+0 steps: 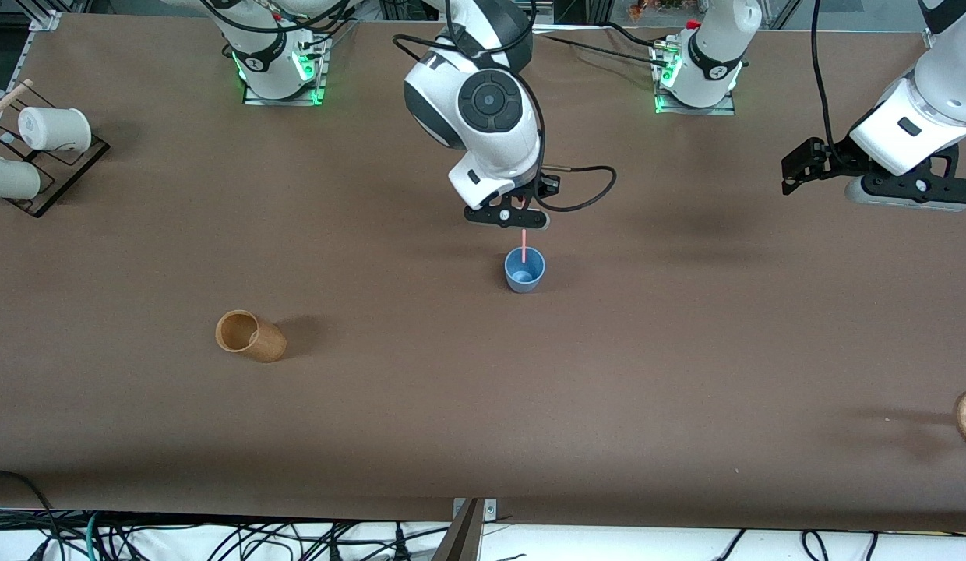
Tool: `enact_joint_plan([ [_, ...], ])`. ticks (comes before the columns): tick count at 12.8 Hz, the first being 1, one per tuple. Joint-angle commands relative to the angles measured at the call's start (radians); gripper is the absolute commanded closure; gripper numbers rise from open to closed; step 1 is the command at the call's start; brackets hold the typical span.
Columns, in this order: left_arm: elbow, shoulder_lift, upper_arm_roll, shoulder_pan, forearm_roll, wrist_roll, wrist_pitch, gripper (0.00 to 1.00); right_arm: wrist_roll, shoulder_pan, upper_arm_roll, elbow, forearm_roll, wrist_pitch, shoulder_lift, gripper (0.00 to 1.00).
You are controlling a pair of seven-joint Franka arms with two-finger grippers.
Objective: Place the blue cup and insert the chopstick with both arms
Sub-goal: 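Lower the pink chopstick into the blue cup with the right gripper, then open the right gripper and draw it back from the blue cup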
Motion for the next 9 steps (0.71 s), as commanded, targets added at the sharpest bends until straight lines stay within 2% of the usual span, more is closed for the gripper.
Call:
enact_joint_plan([
  [1, -0.002, -0.002, 0.003, 0.002, -0.024, 0.024, 0.001, 0.00, -0.007, 0.010, -0.004, 0.037, 0.012, 0.024, 0.046, 1.00],
  [2, -0.002, -0.002, 0.003, 0.003, -0.024, 0.029, 0.000, 0.00, -0.008, 0.012, -0.004, 0.035, 0.011, 0.035, 0.054, 1.00],
  [3, -0.002, -0.002, 0.003, 0.003, -0.024, 0.032, -0.002, 0.00, -0.010, 0.012, -0.004, 0.035, 0.011, 0.042, 0.055, 0.94],
  [4, -0.002, -0.002, 0.003, 0.003, -0.024, 0.029, -0.003, 0.00, -0.011, 0.009, -0.007, 0.035, 0.011, 0.044, 0.055, 0.58],
  [5, -0.002, -0.002, 0.001, 0.003, -0.024, 0.023, -0.004, 0.00, -0.011, 0.004, -0.015, 0.035, 0.011, 0.044, 0.051, 0.27],
  [6, -0.002, -0.002, 0.001, 0.002, -0.024, 0.021, 0.000, 0.00, -0.011, -0.001, -0.018, 0.035, 0.009, 0.038, 0.042, 0.02],
  [9, -0.002, -0.001, 0.003, 0.002, -0.024, 0.026, -0.002, 0.00, -0.043, -0.056, -0.032, 0.029, 0.005, 0.007, -0.014, 0.00],
])
